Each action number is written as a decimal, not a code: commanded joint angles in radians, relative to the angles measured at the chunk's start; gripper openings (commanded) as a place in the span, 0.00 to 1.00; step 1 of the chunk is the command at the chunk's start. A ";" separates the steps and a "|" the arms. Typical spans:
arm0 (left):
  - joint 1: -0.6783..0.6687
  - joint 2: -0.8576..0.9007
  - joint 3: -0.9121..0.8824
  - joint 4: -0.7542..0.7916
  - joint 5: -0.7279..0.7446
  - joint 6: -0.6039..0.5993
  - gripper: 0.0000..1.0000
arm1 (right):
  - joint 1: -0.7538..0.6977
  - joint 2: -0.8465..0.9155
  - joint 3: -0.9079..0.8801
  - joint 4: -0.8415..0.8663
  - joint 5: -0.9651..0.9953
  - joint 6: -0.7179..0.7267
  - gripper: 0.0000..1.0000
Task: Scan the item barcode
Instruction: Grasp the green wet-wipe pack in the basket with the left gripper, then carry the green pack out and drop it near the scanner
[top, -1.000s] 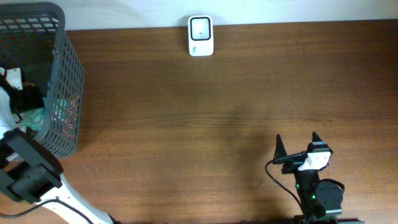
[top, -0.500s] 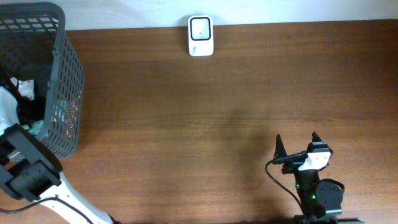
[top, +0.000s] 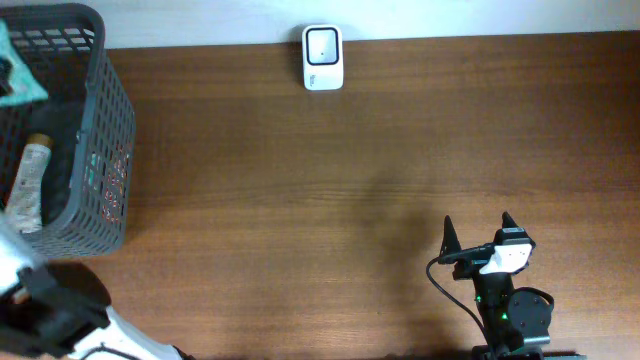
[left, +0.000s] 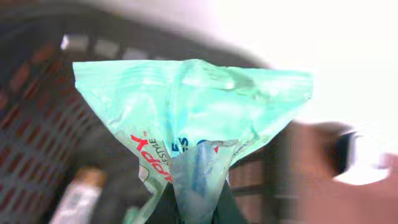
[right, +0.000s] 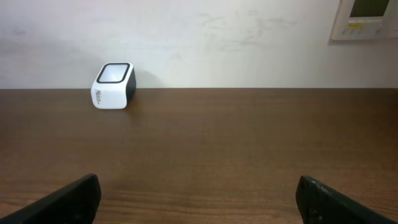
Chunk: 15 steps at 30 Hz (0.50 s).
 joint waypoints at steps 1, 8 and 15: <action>0.002 -0.101 0.033 0.010 0.254 -0.303 0.00 | -0.006 -0.006 -0.005 -0.006 0.008 0.011 0.99; -0.149 -0.150 0.033 0.024 0.672 -0.351 0.00 | -0.006 -0.006 -0.006 -0.006 0.008 0.011 0.99; -0.422 -0.163 0.033 -0.002 0.343 -0.349 0.00 | -0.006 -0.006 -0.005 -0.006 0.008 0.011 0.99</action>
